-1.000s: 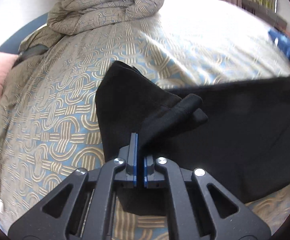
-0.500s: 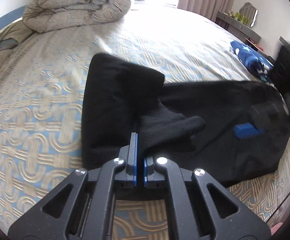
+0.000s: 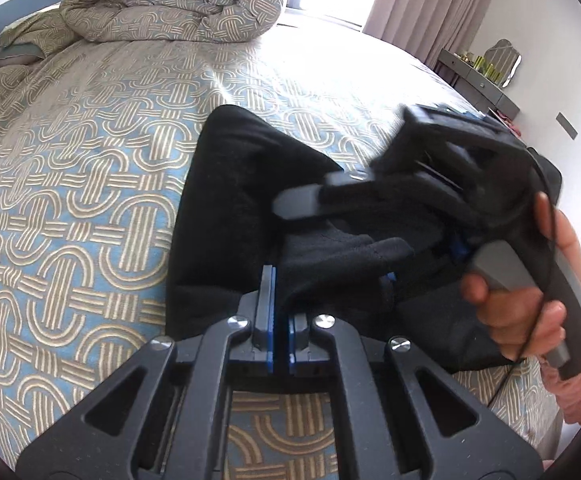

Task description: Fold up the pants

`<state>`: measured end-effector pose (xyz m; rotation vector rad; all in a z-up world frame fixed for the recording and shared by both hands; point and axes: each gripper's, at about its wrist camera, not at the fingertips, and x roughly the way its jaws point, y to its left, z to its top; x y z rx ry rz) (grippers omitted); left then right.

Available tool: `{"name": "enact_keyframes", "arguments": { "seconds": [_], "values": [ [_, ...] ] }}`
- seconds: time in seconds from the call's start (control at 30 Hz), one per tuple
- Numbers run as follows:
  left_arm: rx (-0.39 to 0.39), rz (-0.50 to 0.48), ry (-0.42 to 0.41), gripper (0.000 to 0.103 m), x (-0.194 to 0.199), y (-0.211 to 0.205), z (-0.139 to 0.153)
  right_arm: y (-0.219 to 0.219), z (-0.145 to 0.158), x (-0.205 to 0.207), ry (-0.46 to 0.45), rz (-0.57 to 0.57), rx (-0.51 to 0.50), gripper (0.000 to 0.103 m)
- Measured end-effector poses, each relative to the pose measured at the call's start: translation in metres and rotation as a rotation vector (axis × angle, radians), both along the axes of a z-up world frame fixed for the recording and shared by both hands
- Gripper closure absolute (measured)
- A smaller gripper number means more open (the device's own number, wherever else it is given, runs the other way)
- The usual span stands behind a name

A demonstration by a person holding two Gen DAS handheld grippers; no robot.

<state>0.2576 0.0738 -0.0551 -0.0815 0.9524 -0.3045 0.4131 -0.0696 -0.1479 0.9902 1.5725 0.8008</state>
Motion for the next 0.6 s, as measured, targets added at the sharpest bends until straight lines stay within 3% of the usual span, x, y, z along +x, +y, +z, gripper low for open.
{"name": "enact_keyframes", "arguments": {
  "seconds": [0.03, 0.07, 0.1, 0.13, 0.23, 0.33, 0.37, 0.4, 0.47, 0.6],
  "values": [
    [0.010, -0.001, -0.001, 0.097, -0.001, 0.000, -0.001, 0.002, 0.001, 0.002, -0.010, -0.005, -0.024, 0.024],
    [0.030, 0.002, -0.005, 0.097, -0.003, 0.000, -0.002, 0.002, 0.004, 0.005, -0.038, -0.020, -0.072, 0.042],
    [0.041, 0.000, -0.002, 0.092, -0.004, -0.002, -0.003, 0.003, 0.008, 0.006, -0.069, -0.019, -0.116, 0.063],
    [0.043, -0.004, -0.002, 0.092, -0.005, -0.003, -0.003, 0.004, 0.016, 0.007, -0.112, -0.005, -0.188, 0.097],
    [0.052, -0.017, -0.030, 0.084, -0.010, -0.011, 0.001, 0.005, 0.041, 0.002, -0.236, 0.018, -0.277, 0.097],
    [0.095, -0.015, -0.057, 0.046, -0.016, -0.020, 0.004, 0.004, 0.069, -0.006, -0.346, 0.026, -0.371, 0.097],
    [0.131, -0.004, -0.077, 0.029, -0.020, -0.023, 0.004, 0.001, 0.078, -0.008, -0.366, 0.026, -0.379, 0.097],
    [0.179, 0.015, -0.101, 0.021, -0.025, -0.025, 0.003, -0.003, 0.084, -0.009, -0.378, 0.022, -0.371, 0.097],
    [0.239, 0.030, -0.120, 0.021, -0.034, -0.025, -0.002, -0.011, 0.096, -0.010, -0.392, 0.013, -0.357, 0.097],
    [0.237, 0.100, -0.041, 0.021, -0.033, -0.010, -0.023, -0.017, 0.118, -0.015, -0.440, 0.002, -0.366, 0.097]
  ]
}}
